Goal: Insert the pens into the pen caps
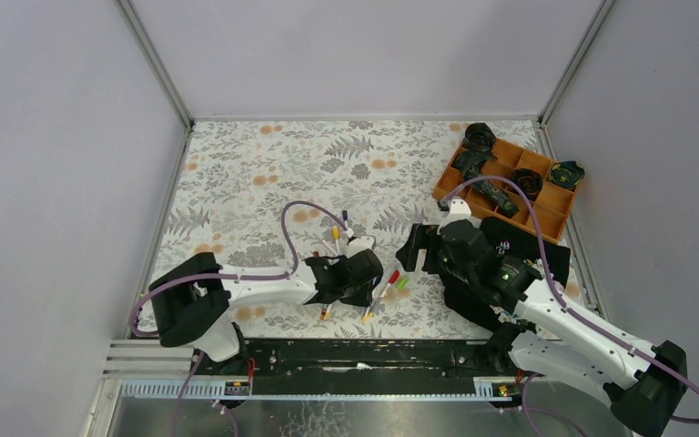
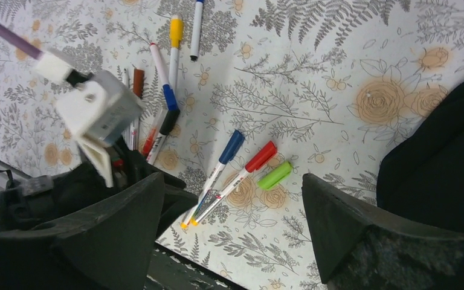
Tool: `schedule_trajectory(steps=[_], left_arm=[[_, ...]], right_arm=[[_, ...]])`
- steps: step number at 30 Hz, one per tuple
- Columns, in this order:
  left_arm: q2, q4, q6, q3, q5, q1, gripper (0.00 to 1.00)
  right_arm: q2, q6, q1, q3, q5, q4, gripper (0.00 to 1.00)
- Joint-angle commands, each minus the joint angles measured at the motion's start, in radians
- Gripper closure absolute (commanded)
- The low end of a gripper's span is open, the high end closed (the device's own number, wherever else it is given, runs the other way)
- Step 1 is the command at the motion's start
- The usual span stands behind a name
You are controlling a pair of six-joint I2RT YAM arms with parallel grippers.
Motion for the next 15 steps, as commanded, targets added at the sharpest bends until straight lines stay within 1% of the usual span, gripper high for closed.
schedule_trajectory(steps=[1,3,4,8,11,13,15], left_arm=[[-0.085,-0.078,-0.037,0.032,-0.167,0.0,0.68],[-0.142,-0.128,-0.075,0.02,-0.229,0.027,0.68],[-0.182,-0.16,-0.105,0.0,-0.247,0.06,0.68],[-0.306,-0.221,-0.182,-0.093,-0.271,0.178,0.68],[-0.37,-0.244,-0.183,-0.148,-0.253,0.268,0.67],[-0.38,-0.248,-0.162,-0.164,-0.239,0.321,0.67],[-0.376,-0.248,-0.137,-0.164,-0.234,0.347,0.68]], right_arm=[[0.015,0.025,0.004,-0.008,0.024,-0.027,0.12],[0.027,0.034,0.004,-0.015,0.019,-0.032,0.13],[0.031,0.04,0.004,-0.022,0.015,-0.033,0.13],[0.046,0.057,0.004,-0.032,-0.005,-0.023,0.14],[0.055,0.064,0.004,-0.032,-0.017,-0.014,0.15],[0.059,0.066,0.004,-0.032,-0.021,-0.013,0.16],[0.059,0.069,0.003,-0.032,-0.021,-0.012,0.16]])
